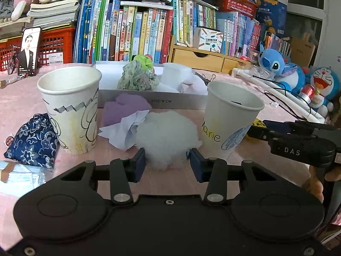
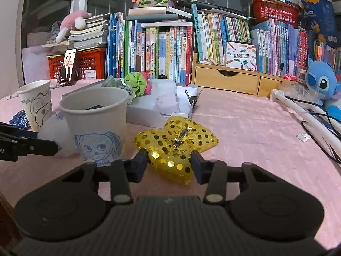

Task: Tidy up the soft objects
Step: 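Close the left gripper on the white pom-pom while the right gripper grasps the yellow sequined bow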

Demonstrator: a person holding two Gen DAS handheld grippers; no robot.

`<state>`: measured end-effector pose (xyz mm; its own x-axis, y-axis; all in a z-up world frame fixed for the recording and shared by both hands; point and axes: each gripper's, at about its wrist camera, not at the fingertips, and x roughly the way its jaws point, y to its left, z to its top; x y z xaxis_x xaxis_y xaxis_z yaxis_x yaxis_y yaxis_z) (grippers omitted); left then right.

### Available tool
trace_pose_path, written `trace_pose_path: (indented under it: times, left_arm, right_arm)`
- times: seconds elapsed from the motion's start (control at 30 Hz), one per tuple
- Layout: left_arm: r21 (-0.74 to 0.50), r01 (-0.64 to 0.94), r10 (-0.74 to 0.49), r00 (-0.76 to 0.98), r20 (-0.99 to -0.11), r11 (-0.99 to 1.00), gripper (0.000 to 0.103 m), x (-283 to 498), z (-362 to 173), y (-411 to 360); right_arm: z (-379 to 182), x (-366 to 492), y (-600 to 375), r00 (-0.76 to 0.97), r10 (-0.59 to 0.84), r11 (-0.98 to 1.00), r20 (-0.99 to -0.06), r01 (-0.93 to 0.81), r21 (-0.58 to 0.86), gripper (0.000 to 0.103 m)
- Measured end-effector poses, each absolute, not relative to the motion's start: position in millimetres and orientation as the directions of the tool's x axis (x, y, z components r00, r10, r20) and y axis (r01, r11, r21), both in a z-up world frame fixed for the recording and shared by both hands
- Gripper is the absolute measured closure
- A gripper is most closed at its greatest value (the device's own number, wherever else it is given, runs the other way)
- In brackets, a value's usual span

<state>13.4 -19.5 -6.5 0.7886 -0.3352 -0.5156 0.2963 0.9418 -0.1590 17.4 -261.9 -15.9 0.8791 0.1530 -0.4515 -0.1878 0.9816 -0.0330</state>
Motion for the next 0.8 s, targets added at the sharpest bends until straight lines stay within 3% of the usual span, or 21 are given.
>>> trace_pose_path:
  times: [0.5, 0.6, 0.67, 0.8]
  left_arm:
    - [-0.153, 0.309, -0.341, 0.764, -0.548, 0.939, 0.06, -22.7, -5.9, -4.6]
    - [-0.142, 0.293, -0.322, 0.777, -0.541, 0.946, 0.054, -27.5, -5.9, -4.1]
    - [-0.136, 0.279, -0.308, 0.787, -0.534, 0.95, 0.038, -27.5, -5.6, -4.5]
    - [-0.11, 0.263, -0.282, 0.819, -0.5, 0.959, 0.025, -26.2, -5.0, -9.1]
  right_arm:
    - [-9.2, -29.0, -268.9, 0.875, 0.137, 0.986, -0.465, -0.165, -0.021, 0.057]
    - [-8.3, -34.2, -269.6, 0.877, 0.129, 0.986, -0.462, -0.161, -0.03, 0.041]
    - [-7.9, -35.7, -271.8, 0.881, 0.132, 0.988, -0.454, -0.155, -0.013, 0.033]
    - [-6.5, -33.4, -275.0, 0.897, 0.128, 0.991, -0.424, -0.129, 0.028, 0.016]
